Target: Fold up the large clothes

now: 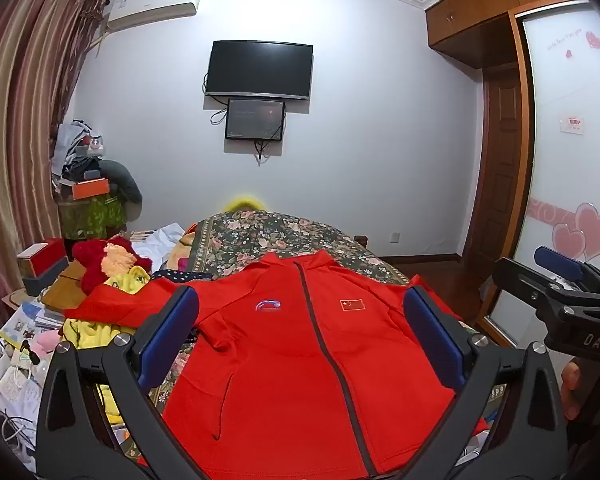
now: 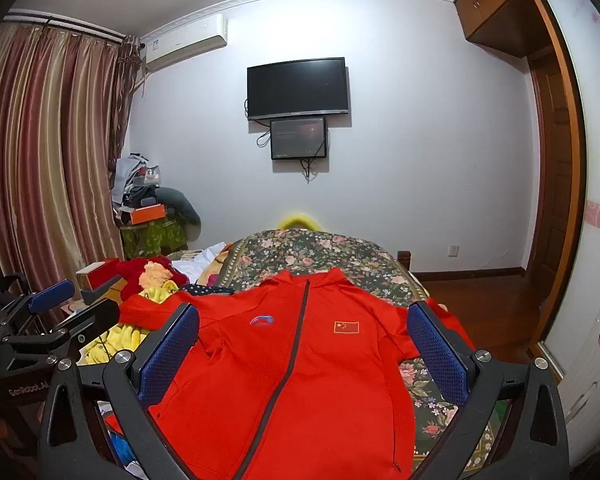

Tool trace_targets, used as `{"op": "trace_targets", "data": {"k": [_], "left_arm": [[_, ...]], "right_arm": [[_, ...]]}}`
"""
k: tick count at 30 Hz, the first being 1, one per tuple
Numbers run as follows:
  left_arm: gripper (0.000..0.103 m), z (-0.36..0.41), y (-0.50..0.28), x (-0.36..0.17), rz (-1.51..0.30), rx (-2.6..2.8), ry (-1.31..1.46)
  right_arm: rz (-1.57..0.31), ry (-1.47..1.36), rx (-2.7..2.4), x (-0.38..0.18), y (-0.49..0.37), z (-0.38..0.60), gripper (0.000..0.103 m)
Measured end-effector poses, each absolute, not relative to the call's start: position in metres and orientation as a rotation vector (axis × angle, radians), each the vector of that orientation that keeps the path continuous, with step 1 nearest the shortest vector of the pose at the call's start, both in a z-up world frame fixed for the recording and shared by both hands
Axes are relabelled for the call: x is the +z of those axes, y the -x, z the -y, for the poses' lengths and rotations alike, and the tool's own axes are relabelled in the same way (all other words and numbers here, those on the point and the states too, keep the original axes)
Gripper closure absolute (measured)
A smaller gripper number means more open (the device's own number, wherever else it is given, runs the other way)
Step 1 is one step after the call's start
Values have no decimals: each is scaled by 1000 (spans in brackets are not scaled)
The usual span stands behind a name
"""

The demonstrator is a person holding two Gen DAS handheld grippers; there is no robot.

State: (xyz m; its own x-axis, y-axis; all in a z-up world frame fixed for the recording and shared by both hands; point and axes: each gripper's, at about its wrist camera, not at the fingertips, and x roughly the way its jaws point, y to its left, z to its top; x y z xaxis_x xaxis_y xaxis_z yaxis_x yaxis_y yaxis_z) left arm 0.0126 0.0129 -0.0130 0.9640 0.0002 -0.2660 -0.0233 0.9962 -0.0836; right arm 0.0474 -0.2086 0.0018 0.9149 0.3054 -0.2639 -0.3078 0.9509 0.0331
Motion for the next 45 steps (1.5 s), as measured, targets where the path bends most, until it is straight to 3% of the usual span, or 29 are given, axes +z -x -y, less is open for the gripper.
{"op": "trace_targets", "data": {"k": [28, 45], "left_arm": [[0, -16, -13, -15, -269, 5, 86], [0, -54, -77, -42, -334, 34, 79]], "right_arm": [[-279, 18, 313, 1, -49, 206, 0], [-344, 48, 288, -15, -128, 176, 0]]}}
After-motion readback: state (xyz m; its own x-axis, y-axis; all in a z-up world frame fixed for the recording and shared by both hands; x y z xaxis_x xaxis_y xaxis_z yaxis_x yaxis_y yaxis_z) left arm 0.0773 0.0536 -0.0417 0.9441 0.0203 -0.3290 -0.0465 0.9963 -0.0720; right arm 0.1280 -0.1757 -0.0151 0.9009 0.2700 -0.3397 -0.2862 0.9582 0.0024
